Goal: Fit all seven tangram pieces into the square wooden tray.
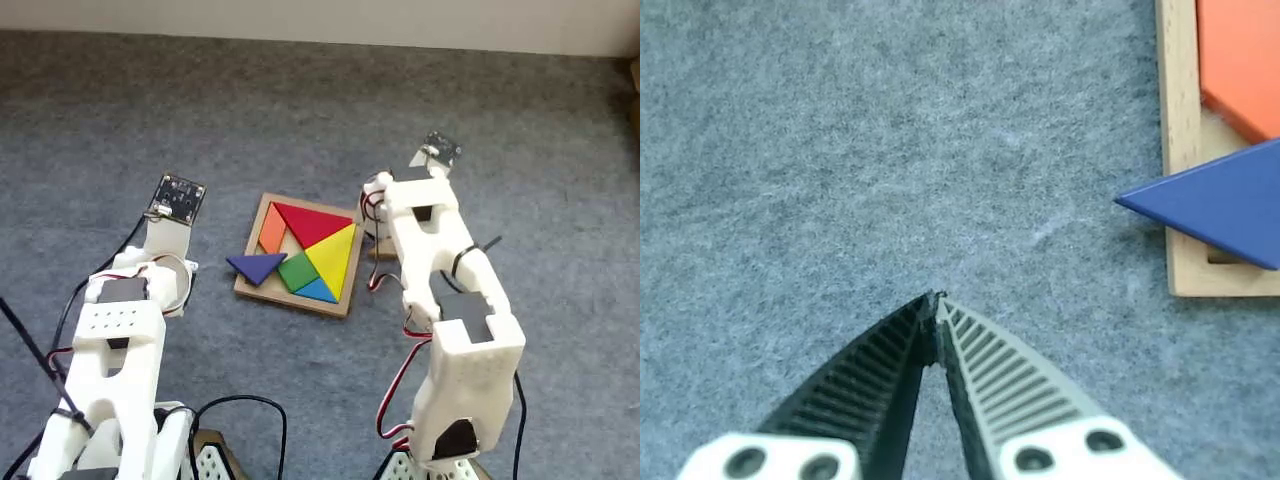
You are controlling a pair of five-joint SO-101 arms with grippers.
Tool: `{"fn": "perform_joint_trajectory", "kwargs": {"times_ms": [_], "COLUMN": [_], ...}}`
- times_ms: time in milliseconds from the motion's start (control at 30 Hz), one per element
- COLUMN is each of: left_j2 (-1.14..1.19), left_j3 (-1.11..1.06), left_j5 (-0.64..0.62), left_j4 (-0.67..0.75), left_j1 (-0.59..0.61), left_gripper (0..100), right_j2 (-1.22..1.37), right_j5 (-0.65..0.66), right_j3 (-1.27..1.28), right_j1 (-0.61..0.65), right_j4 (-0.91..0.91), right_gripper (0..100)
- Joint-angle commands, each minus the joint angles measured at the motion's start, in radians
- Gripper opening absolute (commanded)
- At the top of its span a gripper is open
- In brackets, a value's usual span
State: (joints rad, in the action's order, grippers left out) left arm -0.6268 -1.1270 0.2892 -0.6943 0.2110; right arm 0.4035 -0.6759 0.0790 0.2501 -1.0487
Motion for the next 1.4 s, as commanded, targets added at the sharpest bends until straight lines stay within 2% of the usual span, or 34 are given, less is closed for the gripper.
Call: {"fn": "perform_joint_trajectory", "kwargs": {"times_ms": [0, 67, 467, 700, 967, 1067, 1367], "left_j2": [-0.021, -0.021, -0.021, -0.021, -0.021, -0.021, -0.021], "left_j3": [0.005, 0.005, 0.005, 0.005, 0.005, 0.005, 0.005], "left_j5": [-0.009, -0.009, -0.008, -0.008, -0.008, -0.008, -0.009], "left_j4": [0.017, 0.017, 0.017, 0.017, 0.017, 0.017, 0.017], "left_j1": [0.007, 0.007, 0.007, 0.007, 0.007, 0.007, 0.007], "left_gripper": [2, 2, 2, 2, 2, 2, 2], "right_j2": [-0.002, -0.004, -0.082, -0.148, -0.102, -0.042, 0.008], "right_j5": [-0.011, -0.008, -0.003, -0.014, -0.081, -0.084, -0.091], "right_j3": [-0.019, -0.019, -0.039, -0.036, -0.038, -0.038, -0.044], "right_j1": [0.001, 0.001, -0.021, -0.002, 0.085, 0.087, 0.09], "right_j4": [-0.004, -0.004, -0.081, -0.162, -0.145, -0.097, -0.124], "right_gripper": [11.1, 8.4, 8.8, 23.7, 23.8, 23.8, 23.8]}}
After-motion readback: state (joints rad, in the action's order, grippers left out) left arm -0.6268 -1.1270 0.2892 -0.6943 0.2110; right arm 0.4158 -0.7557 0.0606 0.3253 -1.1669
